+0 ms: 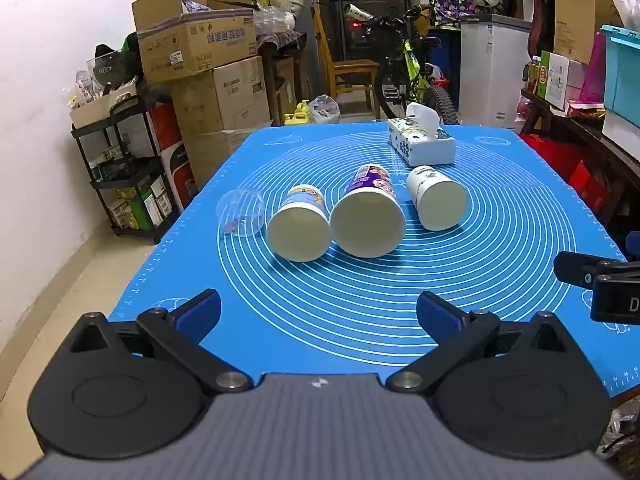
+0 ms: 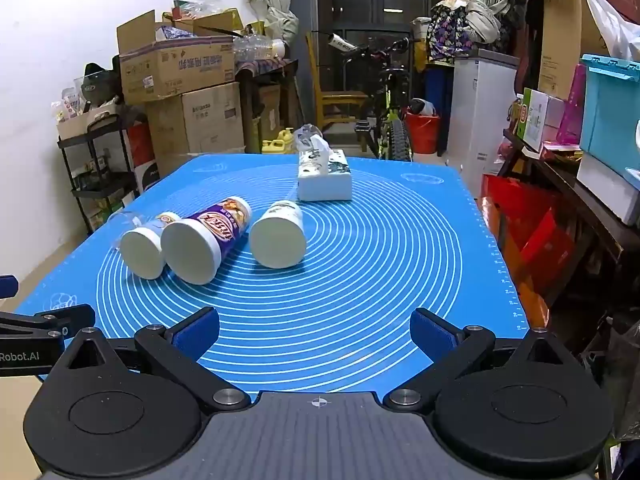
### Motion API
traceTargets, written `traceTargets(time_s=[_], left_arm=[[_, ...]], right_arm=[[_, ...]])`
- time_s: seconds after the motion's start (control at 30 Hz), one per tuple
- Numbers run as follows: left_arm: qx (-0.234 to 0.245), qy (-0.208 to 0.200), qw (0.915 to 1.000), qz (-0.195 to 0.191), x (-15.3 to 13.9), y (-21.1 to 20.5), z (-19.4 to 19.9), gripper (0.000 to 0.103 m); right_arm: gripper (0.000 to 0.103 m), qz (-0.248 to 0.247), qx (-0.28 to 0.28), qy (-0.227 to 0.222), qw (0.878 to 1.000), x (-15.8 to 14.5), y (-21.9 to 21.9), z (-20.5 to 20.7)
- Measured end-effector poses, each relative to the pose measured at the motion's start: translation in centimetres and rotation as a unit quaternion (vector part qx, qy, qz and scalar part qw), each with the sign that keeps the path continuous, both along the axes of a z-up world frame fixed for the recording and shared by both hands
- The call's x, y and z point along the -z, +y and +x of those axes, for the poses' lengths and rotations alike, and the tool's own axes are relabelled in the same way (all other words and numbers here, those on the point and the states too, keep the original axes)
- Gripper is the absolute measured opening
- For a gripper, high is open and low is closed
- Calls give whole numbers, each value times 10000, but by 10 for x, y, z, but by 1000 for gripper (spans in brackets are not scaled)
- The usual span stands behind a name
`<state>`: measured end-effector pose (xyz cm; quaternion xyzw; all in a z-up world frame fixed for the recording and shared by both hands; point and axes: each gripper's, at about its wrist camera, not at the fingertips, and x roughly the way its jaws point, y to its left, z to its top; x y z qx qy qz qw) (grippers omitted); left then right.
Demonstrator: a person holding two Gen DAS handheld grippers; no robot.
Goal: Flip cup upside down
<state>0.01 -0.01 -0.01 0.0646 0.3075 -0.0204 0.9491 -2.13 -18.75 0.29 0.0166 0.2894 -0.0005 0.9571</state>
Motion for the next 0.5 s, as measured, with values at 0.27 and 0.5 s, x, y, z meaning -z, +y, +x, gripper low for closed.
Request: traceTargets(time_s=[0.27, 0.5], left_arm=[[101, -42, 9999, -57, 4, 5, 3, 103], [86, 33, 10000, -14, 0, -1, 0, 103]], right_arm=[[101, -34, 20, 10, 10000, 0, 2, -2], [101, -49, 3, 108, 9999, 7, 2, 4]])
